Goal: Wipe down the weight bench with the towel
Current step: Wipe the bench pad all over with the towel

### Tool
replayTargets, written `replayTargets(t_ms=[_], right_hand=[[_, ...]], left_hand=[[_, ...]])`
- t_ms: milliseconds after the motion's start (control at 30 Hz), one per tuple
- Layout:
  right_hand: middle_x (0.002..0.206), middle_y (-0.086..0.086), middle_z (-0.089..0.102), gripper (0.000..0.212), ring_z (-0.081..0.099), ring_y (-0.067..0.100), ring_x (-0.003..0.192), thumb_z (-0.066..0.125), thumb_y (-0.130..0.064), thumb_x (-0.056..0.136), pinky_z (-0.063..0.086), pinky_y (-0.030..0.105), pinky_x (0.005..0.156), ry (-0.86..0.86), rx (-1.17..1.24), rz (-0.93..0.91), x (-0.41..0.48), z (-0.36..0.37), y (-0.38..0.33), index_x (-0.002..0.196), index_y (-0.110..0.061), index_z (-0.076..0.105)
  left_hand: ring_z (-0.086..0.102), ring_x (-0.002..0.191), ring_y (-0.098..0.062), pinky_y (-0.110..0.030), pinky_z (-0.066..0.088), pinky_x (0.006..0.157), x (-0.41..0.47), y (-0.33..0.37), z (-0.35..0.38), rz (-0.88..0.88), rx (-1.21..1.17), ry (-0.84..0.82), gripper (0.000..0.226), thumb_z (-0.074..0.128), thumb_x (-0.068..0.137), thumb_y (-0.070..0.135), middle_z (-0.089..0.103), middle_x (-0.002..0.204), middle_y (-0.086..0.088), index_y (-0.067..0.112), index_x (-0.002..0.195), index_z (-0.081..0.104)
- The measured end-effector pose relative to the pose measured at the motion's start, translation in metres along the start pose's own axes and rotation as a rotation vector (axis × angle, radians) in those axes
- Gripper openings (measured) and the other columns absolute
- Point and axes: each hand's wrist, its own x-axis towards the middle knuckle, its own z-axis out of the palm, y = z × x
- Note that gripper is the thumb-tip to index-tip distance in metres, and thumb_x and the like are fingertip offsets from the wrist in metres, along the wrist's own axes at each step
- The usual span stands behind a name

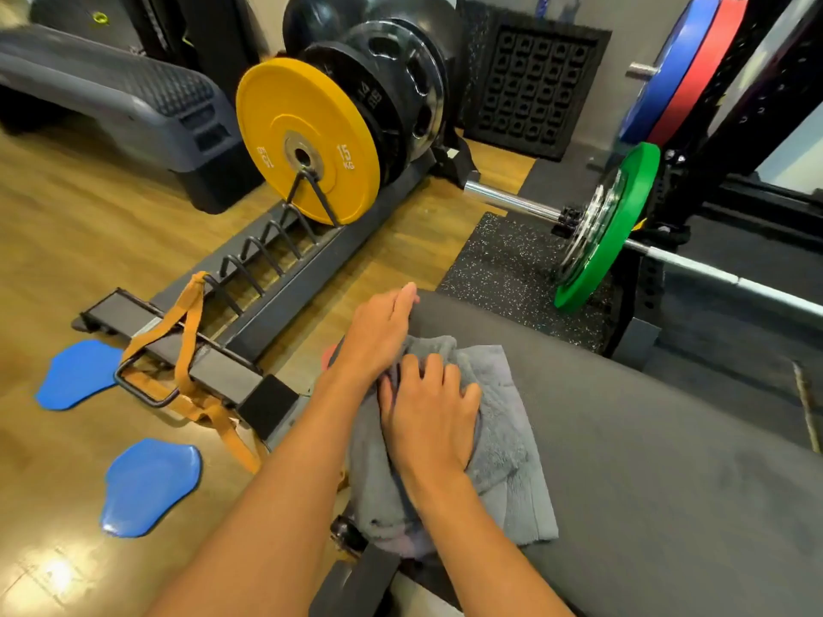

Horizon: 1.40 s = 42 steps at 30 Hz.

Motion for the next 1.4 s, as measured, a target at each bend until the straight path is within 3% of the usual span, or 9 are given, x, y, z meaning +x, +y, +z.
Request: replayTargets(t_ms=[100,267,600,767,900,1033,1133,1233,1400], right_hand=[[0.083,0.005,0.062,0.009,0.058,0.028,0.077,0.062,-0.029,0.084,0.042,0.043,0.067,0.013,0.044,0.011,0.047,0.031,-0.005,0.085,-0.021,0.060],[0.105,0.009,0.065,0.031,0.058,0.032,0.098,0.046,-0.042,0.098,0.039,0.045,0.079,-0.093,0.098,0.144,0.135,0.070,-0.019,0.101,-0.016,0.063],[0.115,0.007,0.058,0.036,0.048,0.029,0.114,0.048,-0.053,0.095,0.040,0.045,0.091,-0.341,0.366,0.176,0.104,0.015,0.033,0.102,-0.021,0.059],[0.117,0.007,0.059,0.029,0.052,0.026,0.114,0.056,-0.034,0.095,0.037,0.031,0.091,-0.290,0.584,0.275,0.071,-0.022,0.092,0.118,-0.018,0.061],[0.130,0.011,0.053,0.048,0.052,0.033,0.119,0.056,-0.045,0.093,0.045,0.041,0.089,-0.517,0.374,0.434,0.062,-0.061,0.133,0.133,-0.019,0.047],[0.133,0.016,0.054,0.066,0.052,0.036,0.121,0.067,-0.045,0.087,0.045,0.040,0.089,-0.822,0.381,0.379,0.058,-0.070,0.138,0.133,-0.010,0.036],[0.120,0.010,0.054,0.054,0.053,0.025,0.107,0.074,-0.020,0.083,0.047,0.031,0.078,-0.745,0.720,0.513,0.070,-0.074,0.135,0.127,-0.011,0.042],[0.112,0.006,0.053,0.044,0.055,0.020,0.098,0.074,-0.007,0.080,0.051,0.033,0.078,-0.584,1.072,0.658,0.087,-0.079,0.120,0.114,-0.016,0.046],[0.101,0.003,0.056,0.027,0.056,0.021,0.077,0.064,-0.031,0.090,0.049,0.032,0.057,-0.520,0.995,0.509,0.121,-0.097,0.089,0.111,-0.016,0.056]], left_hand=[[0.059,0.090,-0.022,-0.042,0.045,0.091,0.020,-0.014,0.001,0.045,0.073,0.092,0.038,0.035,0.102,0.032,0.068,0.096,-0.006,0.010,0.096,0.065],[0.051,0.121,-0.022,-0.030,0.037,0.095,0.037,-0.039,0.001,0.020,0.119,0.189,0.035,0.036,0.100,0.026,0.055,0.133,-0.004,0.017,0.132,0.049],[0.035,0.140,-0.027,-0.036,0.022,0.115,-0.039,-0.020,0.009,0.055,0.131,0.000,0.051,0.043,0.100,0.015,0.040,0.151,-0.007,0.015,0.149,0.031],[0.031,0.141,-0.027,-0.043,0.018,0.116,-0.047,0.009,0.031,0.087,0.325,-0.139,0.053,0.043,0.099,0.017,0.034,0.154,-0.008,0.018,0.150,0.028],[0.033,0.138,-0.030,-0.042,0.026,0.109,-0.051,0.022,0.026,0.237,0.530,-0.097,0.048,0.056,0.089,0.049,0.037,0.149,-0.010,0.023,0.130,0.052],[0.045,0.126,-0.018,-0.038,0.027,0.109,-0.075,0.033,0.036,0.406,0.576,-0.308,0.094,0.044,0.053,0.088,0.051,0.132,0.002,0.028,0.124,0.057],[0.039,0.134,-0.019,-0.046,0.019,0.116,-0.080,0.027,0.042,0.344,0.641,-0.313,0.084,0.040,0.060,0.075,0.044,0.141,0.002,0.029,0.129,0.053],[0.060,0.110,-0.017,-0.039,0.043,0.099,-0.076,0.029,0.034,0.267,0.300,-0.146,0.043,0.050,0.073,0.041,0.066,0.115,0.005,0.021,0.107,0.066],[0.061,0.078,-0.005,-0.025,0.046,0.070,-0.070,0.035,0.012,0.050,-0.175,0.118,0.033,0.059,0.087,0.004,0.067,0.082,0.012,0.037,0.086,0.059]])
